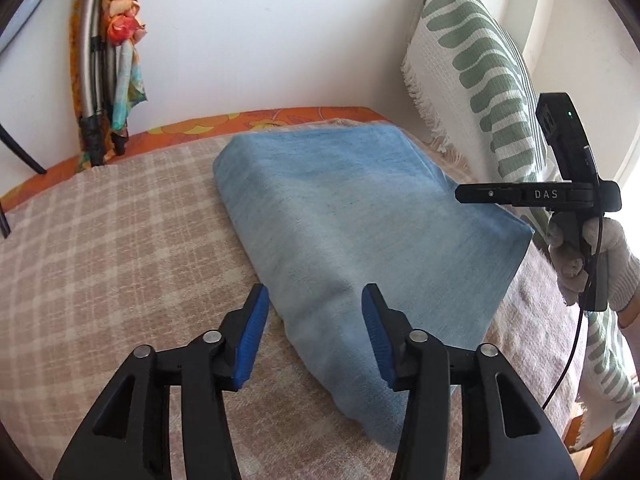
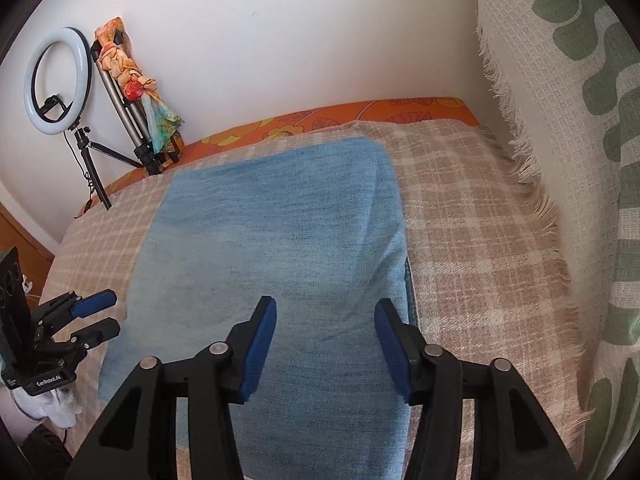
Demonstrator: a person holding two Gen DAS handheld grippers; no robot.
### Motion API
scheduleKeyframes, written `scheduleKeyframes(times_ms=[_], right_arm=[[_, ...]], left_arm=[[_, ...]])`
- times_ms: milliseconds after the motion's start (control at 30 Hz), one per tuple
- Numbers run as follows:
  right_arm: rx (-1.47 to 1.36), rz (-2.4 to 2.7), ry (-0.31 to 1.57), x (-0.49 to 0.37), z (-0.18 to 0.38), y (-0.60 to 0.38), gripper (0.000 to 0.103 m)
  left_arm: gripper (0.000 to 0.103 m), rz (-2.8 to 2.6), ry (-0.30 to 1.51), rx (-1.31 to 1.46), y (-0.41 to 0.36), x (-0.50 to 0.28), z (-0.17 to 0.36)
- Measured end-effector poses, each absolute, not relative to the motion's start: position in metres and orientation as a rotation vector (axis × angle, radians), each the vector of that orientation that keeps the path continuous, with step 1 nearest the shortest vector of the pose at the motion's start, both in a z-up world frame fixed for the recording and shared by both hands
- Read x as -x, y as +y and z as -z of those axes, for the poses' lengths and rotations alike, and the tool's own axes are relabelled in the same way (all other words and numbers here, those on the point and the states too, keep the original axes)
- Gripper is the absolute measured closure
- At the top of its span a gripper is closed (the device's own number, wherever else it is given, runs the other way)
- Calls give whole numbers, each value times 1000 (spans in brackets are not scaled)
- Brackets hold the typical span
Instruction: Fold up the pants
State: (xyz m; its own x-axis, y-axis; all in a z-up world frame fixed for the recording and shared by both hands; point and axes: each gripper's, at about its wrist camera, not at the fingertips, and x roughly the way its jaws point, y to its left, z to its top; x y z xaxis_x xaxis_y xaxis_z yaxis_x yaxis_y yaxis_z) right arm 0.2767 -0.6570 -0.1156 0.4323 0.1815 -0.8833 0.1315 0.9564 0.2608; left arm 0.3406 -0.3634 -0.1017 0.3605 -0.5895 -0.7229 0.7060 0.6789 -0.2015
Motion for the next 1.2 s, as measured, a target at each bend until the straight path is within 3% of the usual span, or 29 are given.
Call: scheduleKeyframes(times_ms=[33,100,300,500,833,1067,1200], right_arm=[[-314,-30,1120,-277,113,-662,29],[-335,-31,1143,-282,116,-671,21],[-462,-41,1216,-302,139,-700,21],[-516,-59,1238,-309,156,-707,21],[-476,-91,1245,-315,163,-700,19],[-373,-141,1274,-324,165,-683,3],[-339,-142,1273,-329,166,-679,9]], left_arm=[[35,823,875,-127,-360,-347,98],[35,822,915,-88,-358,-360,95],[34,804,1102,60,-363,-396,103],[34,779,1171,87,-375,-406,121],[34,728,1172,13,-392,-408,132],[34,728,1152,-9,-400,-410,129],[33,741,1130,7,-400,-411,128]])
